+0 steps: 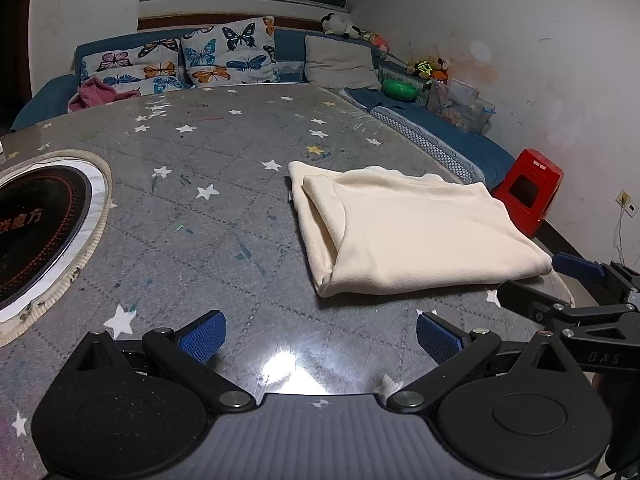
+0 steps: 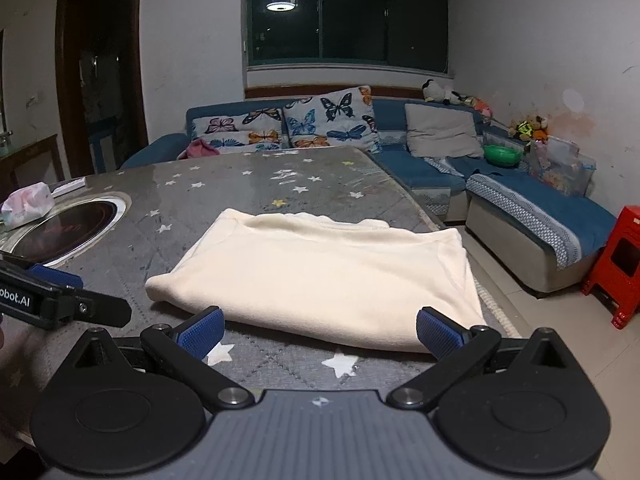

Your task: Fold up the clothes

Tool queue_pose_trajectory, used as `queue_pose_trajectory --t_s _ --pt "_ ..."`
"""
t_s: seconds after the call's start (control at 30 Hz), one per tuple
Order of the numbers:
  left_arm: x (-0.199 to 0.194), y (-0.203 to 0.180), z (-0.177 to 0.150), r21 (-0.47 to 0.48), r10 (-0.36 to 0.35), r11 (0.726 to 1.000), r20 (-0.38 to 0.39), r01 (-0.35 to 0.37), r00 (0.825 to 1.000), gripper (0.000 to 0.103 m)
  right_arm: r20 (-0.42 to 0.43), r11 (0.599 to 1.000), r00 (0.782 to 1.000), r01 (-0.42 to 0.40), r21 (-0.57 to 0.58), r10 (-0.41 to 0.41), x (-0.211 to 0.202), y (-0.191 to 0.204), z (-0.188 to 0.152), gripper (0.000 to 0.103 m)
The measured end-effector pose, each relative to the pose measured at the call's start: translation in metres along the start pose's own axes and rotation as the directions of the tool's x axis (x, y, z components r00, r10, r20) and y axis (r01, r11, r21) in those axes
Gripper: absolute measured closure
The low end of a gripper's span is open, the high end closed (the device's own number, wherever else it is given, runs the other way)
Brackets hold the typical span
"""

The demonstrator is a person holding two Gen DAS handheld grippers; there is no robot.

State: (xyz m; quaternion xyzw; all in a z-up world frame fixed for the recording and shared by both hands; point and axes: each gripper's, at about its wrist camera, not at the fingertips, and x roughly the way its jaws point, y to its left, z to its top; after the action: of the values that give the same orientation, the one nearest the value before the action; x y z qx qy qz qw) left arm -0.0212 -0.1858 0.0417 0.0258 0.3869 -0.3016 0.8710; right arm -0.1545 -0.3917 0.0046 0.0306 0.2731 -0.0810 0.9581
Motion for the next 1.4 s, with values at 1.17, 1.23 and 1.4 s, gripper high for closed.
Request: queue_pose_trajectory --t_s 1.17,1.23,1.4 --pt "-0.021 -0.004 -0.011 0.043 0.022 0.999 0.059 -0.025 0.998 0.0 -0.006 0.998 1.0 -0.019 -0.061 0.019 -0.017 0.024 -0.003 0.0" --pt "-0.022 -0.006 -0.011 0.053 0.024 0.998 0.056 -0.027 0.998 0.0 -0.012 0.998 1.0 -0.024 -0.065 0.023 -0.017 0.025 -0.003 0.0" --pt "-0.021 -0.009 -0.013 0.061 0.027 0.998 0.032 -0.029 0.999 0.0 -0.045 0.998 0.999 -0.025 -0.055 0.022 -0.013 0.028 -0.005 0.0"
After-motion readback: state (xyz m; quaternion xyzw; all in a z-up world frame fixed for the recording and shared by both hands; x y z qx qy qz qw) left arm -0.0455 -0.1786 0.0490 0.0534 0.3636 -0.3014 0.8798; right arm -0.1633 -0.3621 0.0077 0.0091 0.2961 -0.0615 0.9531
